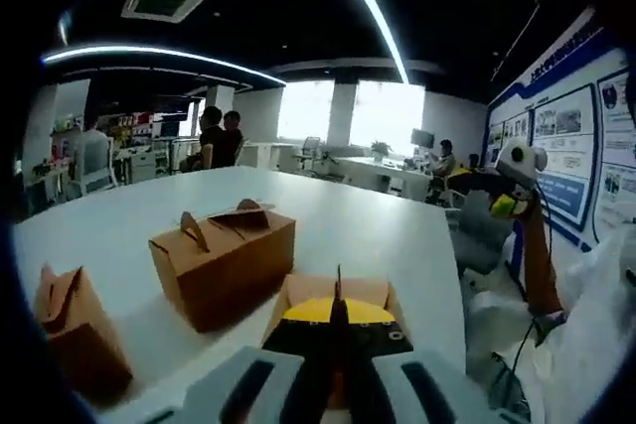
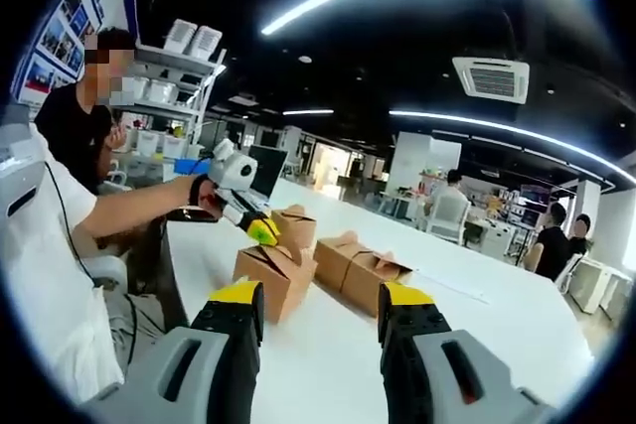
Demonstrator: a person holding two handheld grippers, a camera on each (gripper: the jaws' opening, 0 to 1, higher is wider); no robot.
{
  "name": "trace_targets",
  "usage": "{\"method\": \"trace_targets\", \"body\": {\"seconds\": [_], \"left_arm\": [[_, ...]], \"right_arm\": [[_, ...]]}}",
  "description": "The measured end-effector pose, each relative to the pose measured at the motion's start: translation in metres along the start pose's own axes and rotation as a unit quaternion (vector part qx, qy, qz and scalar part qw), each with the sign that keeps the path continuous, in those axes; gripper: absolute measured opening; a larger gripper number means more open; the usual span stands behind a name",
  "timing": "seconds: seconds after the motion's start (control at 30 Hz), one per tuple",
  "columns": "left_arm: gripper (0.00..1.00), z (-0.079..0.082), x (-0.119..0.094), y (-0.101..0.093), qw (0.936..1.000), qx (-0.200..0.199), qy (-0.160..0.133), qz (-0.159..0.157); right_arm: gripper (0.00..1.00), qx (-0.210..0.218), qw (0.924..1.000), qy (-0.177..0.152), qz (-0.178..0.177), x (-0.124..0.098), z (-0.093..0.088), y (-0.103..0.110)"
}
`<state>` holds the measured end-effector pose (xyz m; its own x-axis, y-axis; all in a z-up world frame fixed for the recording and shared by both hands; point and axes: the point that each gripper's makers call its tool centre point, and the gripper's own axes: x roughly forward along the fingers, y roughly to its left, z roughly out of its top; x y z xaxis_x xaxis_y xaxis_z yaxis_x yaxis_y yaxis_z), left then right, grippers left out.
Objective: Pick up one paper box from the group, open the paper box, and remove the item inside
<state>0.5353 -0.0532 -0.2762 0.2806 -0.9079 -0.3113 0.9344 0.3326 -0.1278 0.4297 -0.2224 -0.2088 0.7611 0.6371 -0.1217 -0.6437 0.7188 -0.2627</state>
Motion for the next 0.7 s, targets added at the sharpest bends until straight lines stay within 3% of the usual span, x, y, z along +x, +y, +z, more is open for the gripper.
{"method": "trace_targets", "body": {"seconds": [0.2,0.7], "left_arm": [[0.04,0.0,0.004,-0.01,0.9982,0.048,0.005,-0.036],[0.04,-0.003,0.005,-0.013,0.9926,0.061,0.019,-0.103]], "right_arm": [[0.47,-0.002,1.0,0.002,0.001,0.0,-0.001,0.0],[0.47,-0.004,0.9999,0.003,0.009,0.001,-0.002,0.004]]}}
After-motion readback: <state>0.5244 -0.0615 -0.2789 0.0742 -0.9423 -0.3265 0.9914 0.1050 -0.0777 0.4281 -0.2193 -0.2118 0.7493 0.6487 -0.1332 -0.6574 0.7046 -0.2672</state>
